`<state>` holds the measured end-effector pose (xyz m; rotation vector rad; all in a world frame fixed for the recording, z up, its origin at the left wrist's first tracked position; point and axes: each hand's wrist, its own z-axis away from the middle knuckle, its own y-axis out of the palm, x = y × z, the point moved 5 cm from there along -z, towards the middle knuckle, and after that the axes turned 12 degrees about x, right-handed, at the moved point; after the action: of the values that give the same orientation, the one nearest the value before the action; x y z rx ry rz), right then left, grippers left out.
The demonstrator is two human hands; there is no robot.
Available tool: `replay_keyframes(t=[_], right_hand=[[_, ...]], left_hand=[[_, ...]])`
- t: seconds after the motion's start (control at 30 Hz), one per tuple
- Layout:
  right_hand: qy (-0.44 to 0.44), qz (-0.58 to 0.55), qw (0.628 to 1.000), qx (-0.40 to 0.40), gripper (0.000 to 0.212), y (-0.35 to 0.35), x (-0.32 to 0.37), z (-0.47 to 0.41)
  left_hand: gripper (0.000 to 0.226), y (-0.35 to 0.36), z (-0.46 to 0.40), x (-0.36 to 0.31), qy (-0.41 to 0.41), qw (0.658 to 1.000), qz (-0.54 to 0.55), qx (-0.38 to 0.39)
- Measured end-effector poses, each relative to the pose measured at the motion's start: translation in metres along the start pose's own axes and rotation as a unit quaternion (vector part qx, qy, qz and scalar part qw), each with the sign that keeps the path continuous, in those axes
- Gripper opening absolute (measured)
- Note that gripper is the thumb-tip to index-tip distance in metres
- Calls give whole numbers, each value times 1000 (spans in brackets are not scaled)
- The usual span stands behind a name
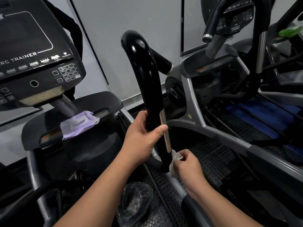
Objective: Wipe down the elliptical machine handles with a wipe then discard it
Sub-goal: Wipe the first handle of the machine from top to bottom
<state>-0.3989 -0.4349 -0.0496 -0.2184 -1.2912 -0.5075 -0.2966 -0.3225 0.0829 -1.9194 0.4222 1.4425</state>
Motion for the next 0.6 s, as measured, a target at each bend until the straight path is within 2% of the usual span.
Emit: replay_keyframes(t=[0.1, 0.17, 0.3, 0.47, 0.6], right_hand=[[-40, -10, 999, -3, 13, 2, 16, 1], [-22, 3, 1000, -9, 20, 1, 7, 2], [38, -16, 999, -12, 15, 3, -19, 6], [-14, -23, 999, -18, 14, 4, -3, 7], [9, 10, 1000, -14, 13, 1, -19, 15]], left_hand=[[42, 0, 0, 2, 1, 1000, 1, -3], [42, 1, 0, 3, -1, 1000, 3, -3], [38, 2, 1, 1, -7, 1000, 7, -8], [35, 2, 5, 0, -19, 1000, 8, -23], [24, 5, 31, 11, -40, 996, 1, -83]])
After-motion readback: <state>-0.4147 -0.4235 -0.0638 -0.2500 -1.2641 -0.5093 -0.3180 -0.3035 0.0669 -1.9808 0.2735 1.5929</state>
